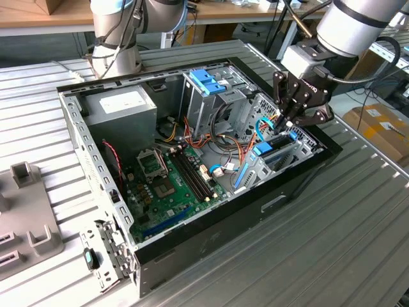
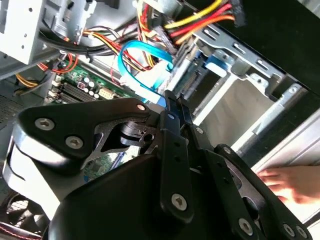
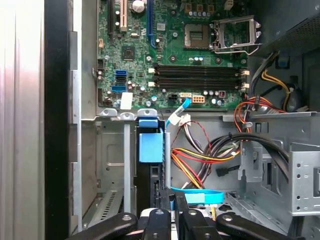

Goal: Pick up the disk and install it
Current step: 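Insert the first disk wire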

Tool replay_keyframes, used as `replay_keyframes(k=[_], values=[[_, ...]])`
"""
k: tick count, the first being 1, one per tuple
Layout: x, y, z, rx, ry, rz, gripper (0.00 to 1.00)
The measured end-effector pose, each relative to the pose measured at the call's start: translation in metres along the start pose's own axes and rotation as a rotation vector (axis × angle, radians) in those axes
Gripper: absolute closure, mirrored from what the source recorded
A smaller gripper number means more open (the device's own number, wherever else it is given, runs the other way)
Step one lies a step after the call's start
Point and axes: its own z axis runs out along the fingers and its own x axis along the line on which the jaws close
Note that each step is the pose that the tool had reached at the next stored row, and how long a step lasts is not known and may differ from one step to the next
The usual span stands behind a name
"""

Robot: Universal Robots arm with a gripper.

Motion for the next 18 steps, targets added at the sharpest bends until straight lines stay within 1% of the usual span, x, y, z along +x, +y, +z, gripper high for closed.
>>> replay_keyframes(k=[1, 2, 3, 5, 7, 8, 9, 10, 12, 14, 18], values=[[0.0030, 0.0001, 0.0002, 0.0005, -0.0014, 0.000, 0.84], [0.0049, 0.0002, 0.0006, 0.0011, -0.0043, 0.000, 0.84], [0.0076, 0.0007, 0.0012, 0.0032, -0.0122, 0.000, 0.84], [0.0089, 0.0018, 0.0017, 0.0067, -0.0199, -0.002, 0.84], [0.0101, 0.0030, 0.0024, 0.0119, -0.0302, -0.006, 0.84], [0.0105, 0.0033, 0.0027, 0.0143, -0.0327, -0.009, 0.84], [0.0107, 0.0037, 0.0032, 0.0177, -0.0337, -0.012, 0.84], [0.0108, 0.0045, 0.0041, 0.0264, -0.0332, -0.021, 0.84], [0.0110, 0.0054, 0.0047, 0.0330, -0.0332, -0.028, 0.84], [0.0109, 0.0062, 0.0058, 0.0360, -0.0330, -0.031, 0.84], [0.0116, 0.0071, 0.0067, 0.0377, -0.0330, -0.034, 0.84]])
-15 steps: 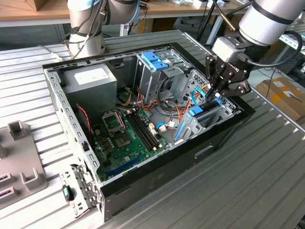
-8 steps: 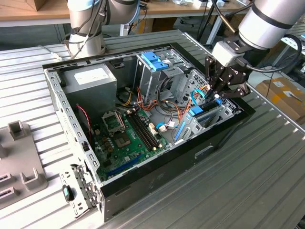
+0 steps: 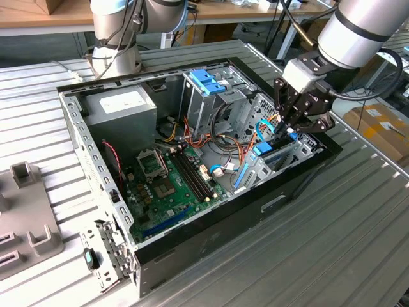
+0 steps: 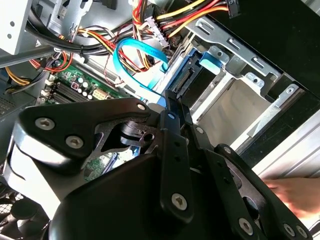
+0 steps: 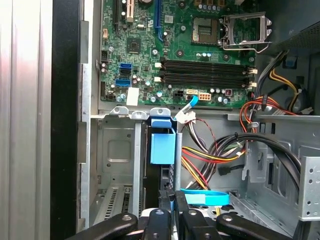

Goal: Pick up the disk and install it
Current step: 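Insert the first disk wire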

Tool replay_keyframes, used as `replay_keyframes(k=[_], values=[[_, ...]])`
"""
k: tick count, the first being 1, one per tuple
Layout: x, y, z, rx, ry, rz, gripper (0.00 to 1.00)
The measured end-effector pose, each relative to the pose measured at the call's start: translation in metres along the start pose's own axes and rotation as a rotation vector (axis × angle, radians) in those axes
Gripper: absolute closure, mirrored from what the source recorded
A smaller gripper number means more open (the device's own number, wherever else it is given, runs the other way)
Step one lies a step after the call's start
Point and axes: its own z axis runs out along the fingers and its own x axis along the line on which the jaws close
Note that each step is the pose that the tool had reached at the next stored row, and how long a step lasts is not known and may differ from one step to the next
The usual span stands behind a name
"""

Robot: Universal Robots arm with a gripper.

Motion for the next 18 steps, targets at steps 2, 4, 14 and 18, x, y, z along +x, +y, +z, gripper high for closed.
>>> replay_keyframes(k=[2, 4, 14, 18], values=[[0.0000, 0.0000, 0.0002, 0.0000, -0.0002, 0.000, 0.84], [0.0001, 0.0000, 0.0006, 0.0000, -0.0001, 0.000, 0.84], [0.0002, 0.0001, 0.0024, 0.0000, -0.0002, 0.000, 0.84], [0.0002, 0.0001, 0.0024, 0.0000, -0.0001, 0.000, 0.84]])
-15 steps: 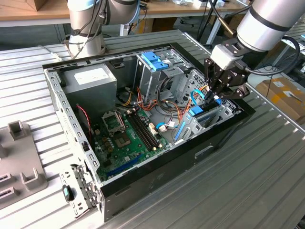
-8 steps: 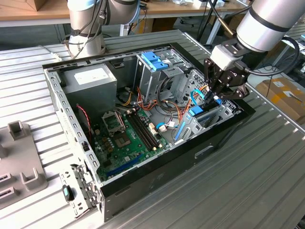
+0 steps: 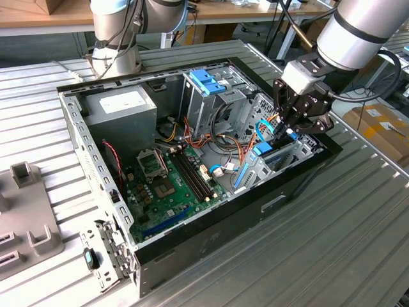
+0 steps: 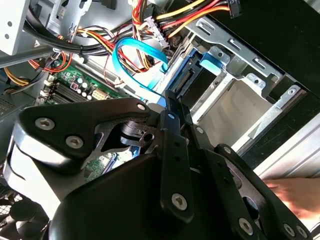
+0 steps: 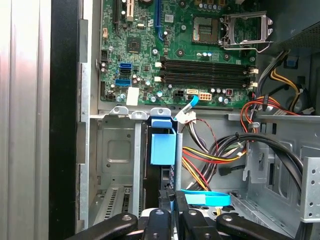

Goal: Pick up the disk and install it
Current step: 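Insert the first disk wire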

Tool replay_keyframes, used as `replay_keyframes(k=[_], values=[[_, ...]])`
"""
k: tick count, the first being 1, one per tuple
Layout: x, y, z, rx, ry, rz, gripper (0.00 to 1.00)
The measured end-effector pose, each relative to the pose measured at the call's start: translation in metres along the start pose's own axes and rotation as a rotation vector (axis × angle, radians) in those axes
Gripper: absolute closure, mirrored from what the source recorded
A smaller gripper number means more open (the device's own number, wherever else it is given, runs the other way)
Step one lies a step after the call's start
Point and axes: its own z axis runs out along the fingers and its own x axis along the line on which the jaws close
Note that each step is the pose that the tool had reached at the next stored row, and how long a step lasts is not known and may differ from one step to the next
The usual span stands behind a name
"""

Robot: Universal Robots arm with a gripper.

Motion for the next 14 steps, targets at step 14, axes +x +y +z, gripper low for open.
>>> replay_keyframes(k=[14], values=[[0.0007, 0.0001, 0.0029, 0.0003, -0.0022, 0.000, 0.84]])
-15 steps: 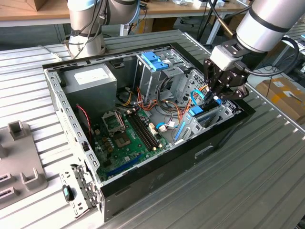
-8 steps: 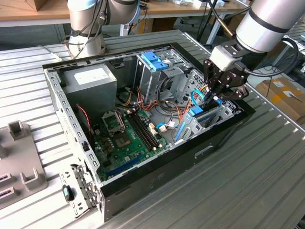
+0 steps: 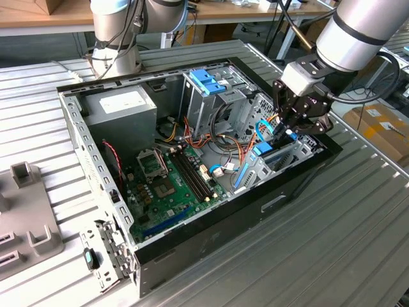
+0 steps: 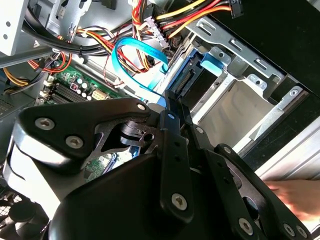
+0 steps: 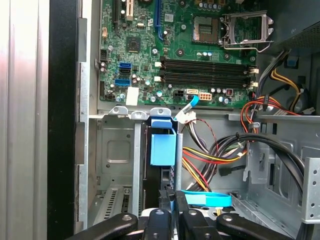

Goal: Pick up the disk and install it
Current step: 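Insert the first disk wire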

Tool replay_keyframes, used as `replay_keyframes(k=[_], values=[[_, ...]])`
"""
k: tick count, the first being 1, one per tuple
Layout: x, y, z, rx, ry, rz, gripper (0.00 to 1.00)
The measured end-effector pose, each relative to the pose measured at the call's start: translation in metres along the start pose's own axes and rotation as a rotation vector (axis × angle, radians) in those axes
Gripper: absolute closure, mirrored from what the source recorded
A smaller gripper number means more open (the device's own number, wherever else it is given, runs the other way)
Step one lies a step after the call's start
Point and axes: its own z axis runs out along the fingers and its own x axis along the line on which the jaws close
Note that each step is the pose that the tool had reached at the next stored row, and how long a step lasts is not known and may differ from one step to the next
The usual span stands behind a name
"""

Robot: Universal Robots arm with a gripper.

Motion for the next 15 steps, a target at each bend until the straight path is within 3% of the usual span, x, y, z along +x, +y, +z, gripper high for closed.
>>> replay_keyframes(k=[15], values=[[0.0013, 0.0002, 0.0039, 0.0012, 0.0001, 0.000, 0.84]])
